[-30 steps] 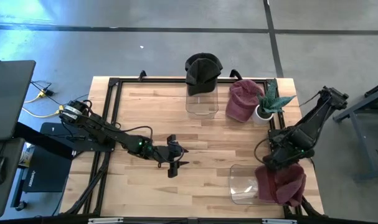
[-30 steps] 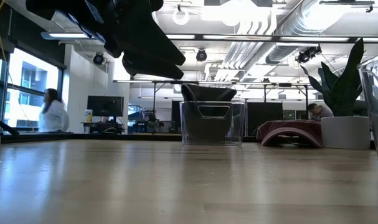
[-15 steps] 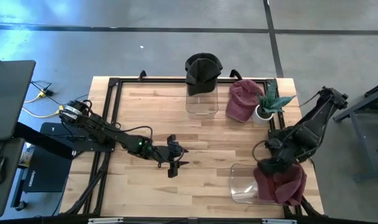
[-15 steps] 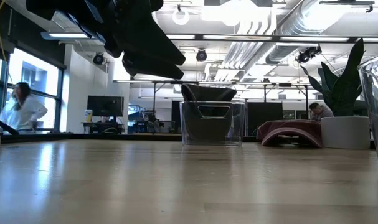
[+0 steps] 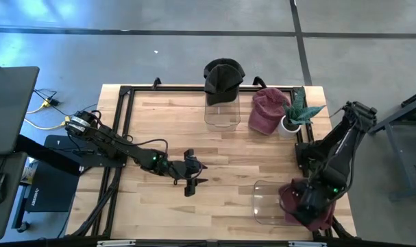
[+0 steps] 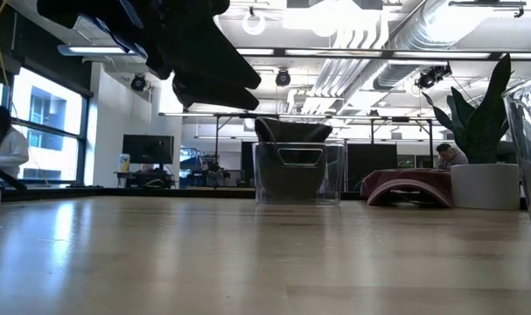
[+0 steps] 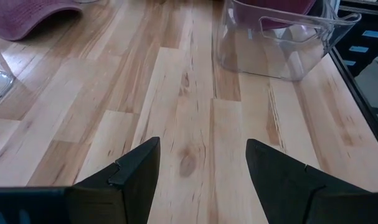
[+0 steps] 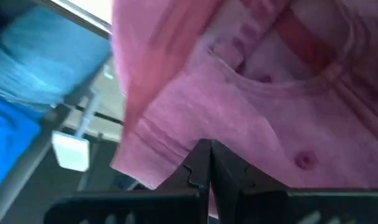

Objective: Pick & Place hat
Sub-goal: Put the left red cap into the bottom transparent bin, then put the red cap into the bottom transparent bin

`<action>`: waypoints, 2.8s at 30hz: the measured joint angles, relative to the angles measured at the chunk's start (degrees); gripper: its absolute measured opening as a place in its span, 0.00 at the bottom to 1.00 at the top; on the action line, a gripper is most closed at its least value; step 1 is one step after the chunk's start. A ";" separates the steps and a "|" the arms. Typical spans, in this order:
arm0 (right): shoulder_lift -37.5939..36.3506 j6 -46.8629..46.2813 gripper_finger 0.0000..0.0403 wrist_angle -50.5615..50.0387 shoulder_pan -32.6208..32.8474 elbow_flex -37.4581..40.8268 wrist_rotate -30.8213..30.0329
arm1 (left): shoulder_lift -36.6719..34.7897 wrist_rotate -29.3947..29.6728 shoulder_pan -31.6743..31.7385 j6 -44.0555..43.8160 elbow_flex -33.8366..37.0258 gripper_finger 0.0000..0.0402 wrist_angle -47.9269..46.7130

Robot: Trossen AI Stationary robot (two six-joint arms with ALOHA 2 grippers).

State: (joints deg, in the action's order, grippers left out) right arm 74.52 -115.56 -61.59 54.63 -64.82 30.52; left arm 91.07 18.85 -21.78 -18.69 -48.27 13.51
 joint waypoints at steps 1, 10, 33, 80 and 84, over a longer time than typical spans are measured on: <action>0.07 -0.18 0.00 -0.21 0.16 0.00 1.14 | 0.00 0.00 0.00 -0.15 0.00 0.58 0.06; 0.04 1.30 0.00 0.37 -1.13 0.00 4.69 | 0.00 0.00 0.00 -0.70 0.00 0.58 -0.03; -0.24 11.42 0.00 -14.44 -4.75 5.30 -14.01 | 0.00 0.10 0.00 -0.82 0.00 0.58 -0.12; 3.38 110.73 0.52 27.84 -40.08 13.32 -64.73 | -1.58 18.89 -12.10 16.88 -0.04 0.58 -0.90; 8.65 113.34 0.57 22.95 -42.45 13.64 -67.42 | -0.63 21.74 -12.83 11.92 -0.07 0.58 -0.87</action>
State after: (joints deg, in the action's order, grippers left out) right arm 83.17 -2.23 -38.64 12.18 -51.18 -36.90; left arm 90.44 40.59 -34.61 -6.78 -48.34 12.64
